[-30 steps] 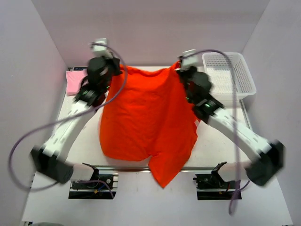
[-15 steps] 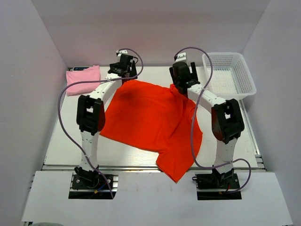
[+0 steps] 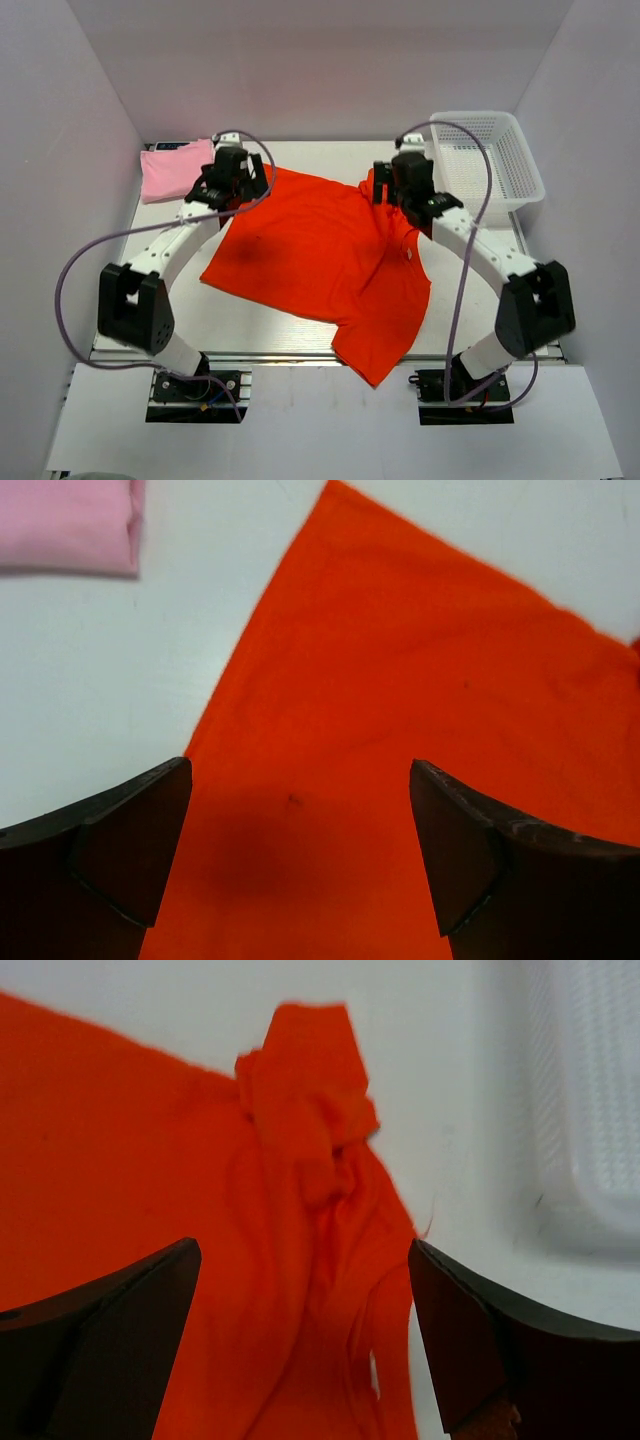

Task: Fold and stack the t-shirts
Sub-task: Flatten out the tshirt

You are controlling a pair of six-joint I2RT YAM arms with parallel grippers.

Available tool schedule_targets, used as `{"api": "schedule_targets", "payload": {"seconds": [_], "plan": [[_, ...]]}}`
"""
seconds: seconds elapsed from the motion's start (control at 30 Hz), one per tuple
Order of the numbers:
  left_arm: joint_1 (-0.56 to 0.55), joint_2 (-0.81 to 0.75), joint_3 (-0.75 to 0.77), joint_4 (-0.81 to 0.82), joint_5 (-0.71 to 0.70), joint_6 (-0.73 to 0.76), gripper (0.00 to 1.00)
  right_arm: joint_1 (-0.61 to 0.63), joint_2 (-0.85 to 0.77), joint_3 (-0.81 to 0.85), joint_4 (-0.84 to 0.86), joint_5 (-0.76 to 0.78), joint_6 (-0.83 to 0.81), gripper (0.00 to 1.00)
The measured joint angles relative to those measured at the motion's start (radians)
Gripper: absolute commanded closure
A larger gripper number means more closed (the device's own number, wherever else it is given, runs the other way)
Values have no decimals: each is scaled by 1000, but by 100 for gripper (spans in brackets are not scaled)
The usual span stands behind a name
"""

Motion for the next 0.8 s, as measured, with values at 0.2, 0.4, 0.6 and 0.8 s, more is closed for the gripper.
{"api": "schedule_targets", "payload": {"seconds": [0.2,0.4,0.6,0.8], "plan": [[-13,-44,-146,72,129,37,0,-1,-145,-246,-26,-192,133,10],[-15,153,-10,125,220,72,0,0,-154,-330,-30,-242,192,10],[-9,499,287,152,248,119,0,-3,-81,-328,-12,-244,203,10],[-3,803,594,129,251,148,0,-19,69,-284,1,-269,200,10]]}}
